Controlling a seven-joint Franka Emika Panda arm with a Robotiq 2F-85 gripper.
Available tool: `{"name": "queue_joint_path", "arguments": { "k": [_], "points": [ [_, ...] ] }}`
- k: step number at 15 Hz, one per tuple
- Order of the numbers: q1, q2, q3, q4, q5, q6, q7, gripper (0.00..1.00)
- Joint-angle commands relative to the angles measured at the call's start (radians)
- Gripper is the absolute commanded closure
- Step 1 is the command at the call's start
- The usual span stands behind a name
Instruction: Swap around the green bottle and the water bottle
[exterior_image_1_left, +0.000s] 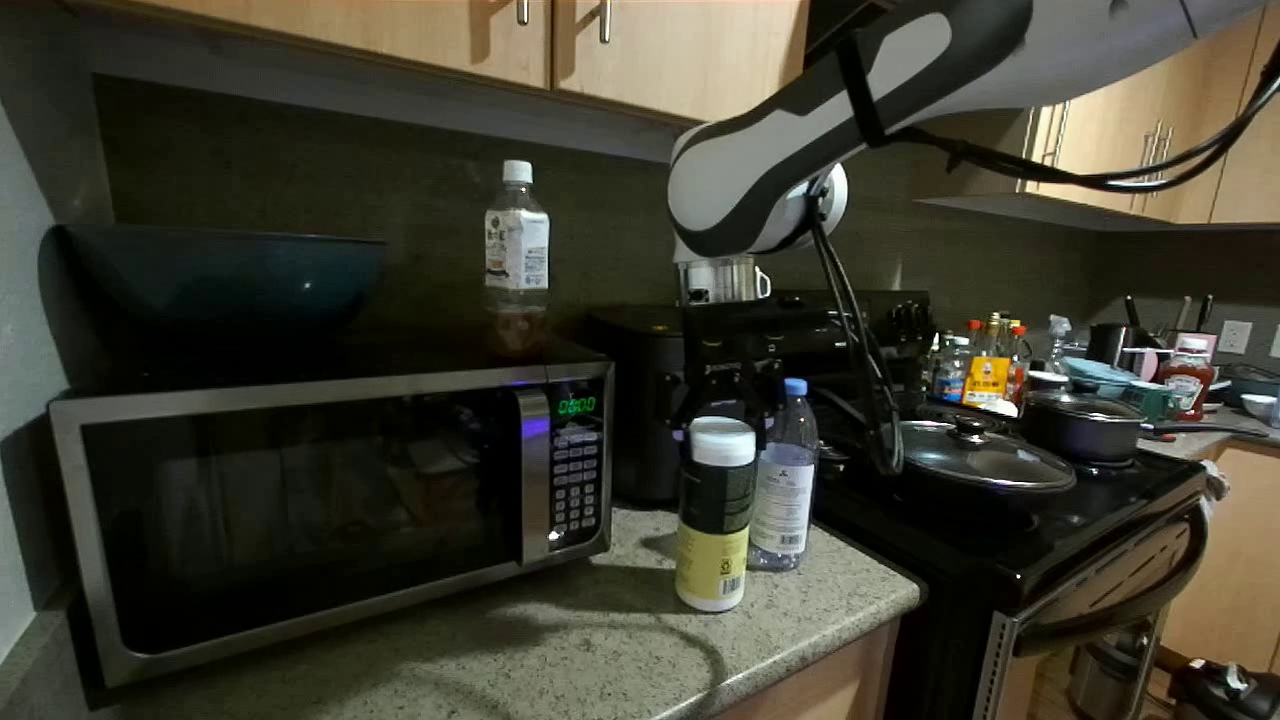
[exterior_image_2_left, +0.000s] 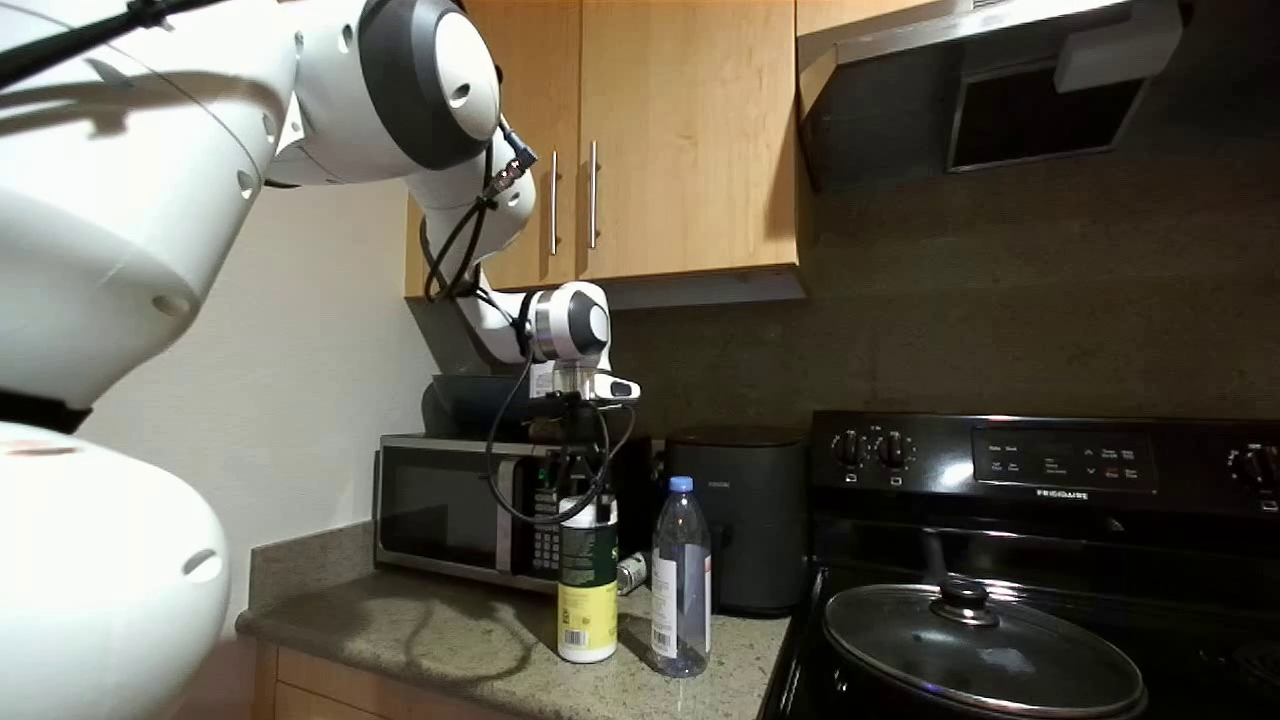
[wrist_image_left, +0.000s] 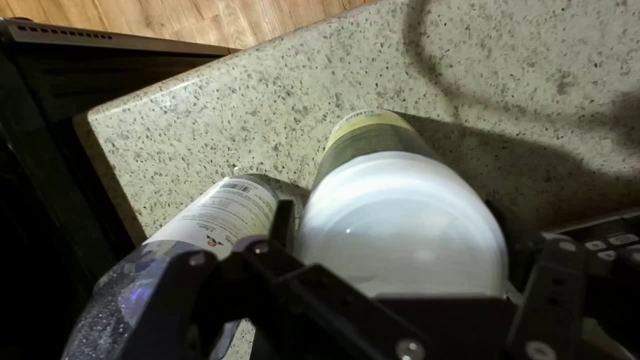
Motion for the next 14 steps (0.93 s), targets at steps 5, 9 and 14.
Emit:
{"name": "queue_joint_path", "arguments": {
  "k": [5, 9, 14],
  "points": [
    [-0.02, -0.045, 0.005, -0.08, -0.003, 0.011, 0.037, 0.0],
    [-0.024, -0.046, 0.008, -0.095, 0.002, 0.015, 0.029, 0.0],
    [-0.007, -0.081, 0.008, -0.101, -0.022, 0.009, 0.058, 0.0]
  ]
}}
